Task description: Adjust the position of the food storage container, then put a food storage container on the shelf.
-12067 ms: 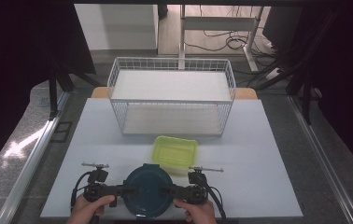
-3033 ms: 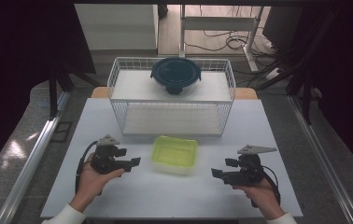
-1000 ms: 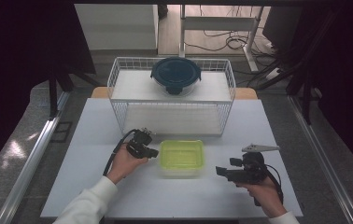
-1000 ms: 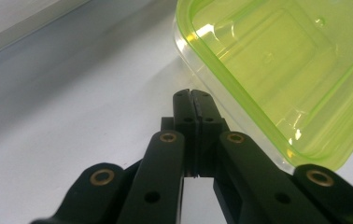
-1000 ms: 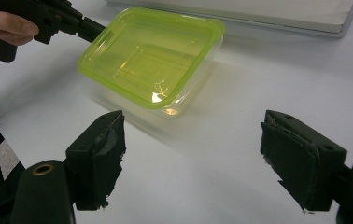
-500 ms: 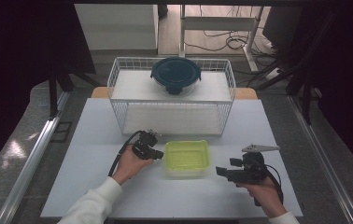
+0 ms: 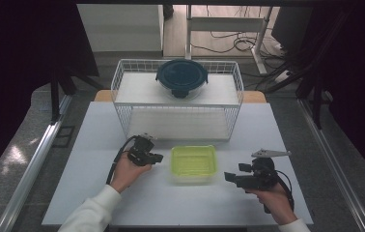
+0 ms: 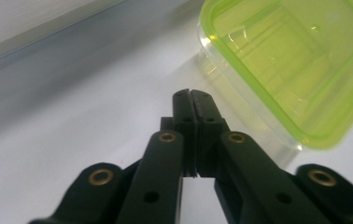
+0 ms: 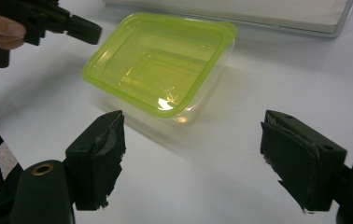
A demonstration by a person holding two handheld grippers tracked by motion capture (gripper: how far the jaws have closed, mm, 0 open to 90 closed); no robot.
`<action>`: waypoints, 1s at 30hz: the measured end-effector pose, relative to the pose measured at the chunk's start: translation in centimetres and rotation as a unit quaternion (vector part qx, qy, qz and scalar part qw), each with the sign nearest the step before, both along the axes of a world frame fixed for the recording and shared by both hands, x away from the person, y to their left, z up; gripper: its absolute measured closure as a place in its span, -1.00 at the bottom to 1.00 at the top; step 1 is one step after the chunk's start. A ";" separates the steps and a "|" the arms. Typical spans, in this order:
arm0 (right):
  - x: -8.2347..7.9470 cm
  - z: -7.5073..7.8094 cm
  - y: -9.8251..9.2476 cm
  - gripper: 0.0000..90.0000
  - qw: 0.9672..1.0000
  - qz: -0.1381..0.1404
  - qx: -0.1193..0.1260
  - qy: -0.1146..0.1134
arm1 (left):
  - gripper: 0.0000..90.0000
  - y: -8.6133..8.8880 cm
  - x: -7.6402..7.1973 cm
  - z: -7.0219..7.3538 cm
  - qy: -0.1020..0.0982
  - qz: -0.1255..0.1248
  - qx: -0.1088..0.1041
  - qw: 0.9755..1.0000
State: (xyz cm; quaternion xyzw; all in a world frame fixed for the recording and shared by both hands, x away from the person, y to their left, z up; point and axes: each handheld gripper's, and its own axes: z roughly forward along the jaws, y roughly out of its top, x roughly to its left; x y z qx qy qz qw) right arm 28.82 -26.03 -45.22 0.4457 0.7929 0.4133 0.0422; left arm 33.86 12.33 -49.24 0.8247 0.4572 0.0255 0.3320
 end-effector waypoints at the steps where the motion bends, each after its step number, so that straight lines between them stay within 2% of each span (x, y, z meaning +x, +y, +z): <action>1: 0.0 0.0 0.0 -0.52 1.000 -0.001 0.000 -0.001 | 0.87 0.3 -0.3 0.1 -0.002 0.005 -0.004 1.000; 4: 0.1 0.1 0.0 -0.52 1.000 -0.002 -0.001 -0.003 | 0.40 0.9 -1.1 0.8 -0.026 0.023 0.006 0.999; 6: 0.0 0.1 0.0 -0.52 1.000 0.000 -0.001 -0.006 | 0.09 1.0 -1.4 1.3 -0.026 0.029 0.002 0.999; 8: 0.1 0.0 0.0 -0.52 1.000 0.001 0.000 -0.006 | -0.09 1.2 -1.7 1.7 -0.022 0.032 -0.010 0.999; 10: 0.1 0.0 0.0 -0.52 1.000 0.001 0.000 -0.005 | -0.21 1.3 -2.1 1.9 -0.027 0.030 -0.019 0.999; 13: 0.1 -0.1 -0.1 -0.52 1.000 0.002 -0.001 -0.006 | -0.28 1.4 -2.5 2.2 -0.041 0.029 -0.017 0.999; 16: 0.3 -0.2 -0.3 -0.52 1.000 -0.002 0.000 -0.003 | -0.32 1.6 -2.8 2.4 -0.037 0.031 -0.031 0.998; 25: 0.4 -0.1 -0.4 -0.51 1.000 -0.002 -0.005 -0.003 | -0.36 1.7 -2.8 2.4 -0.038 0.039 -0.037 0.998; 30: 0.6 0.2 -0.5 -0.51 1.000 -0.011 -0.007 -0.004 | -0.43 1.7 -2.7 2.6 -0.027 0.048 -0.060 0.997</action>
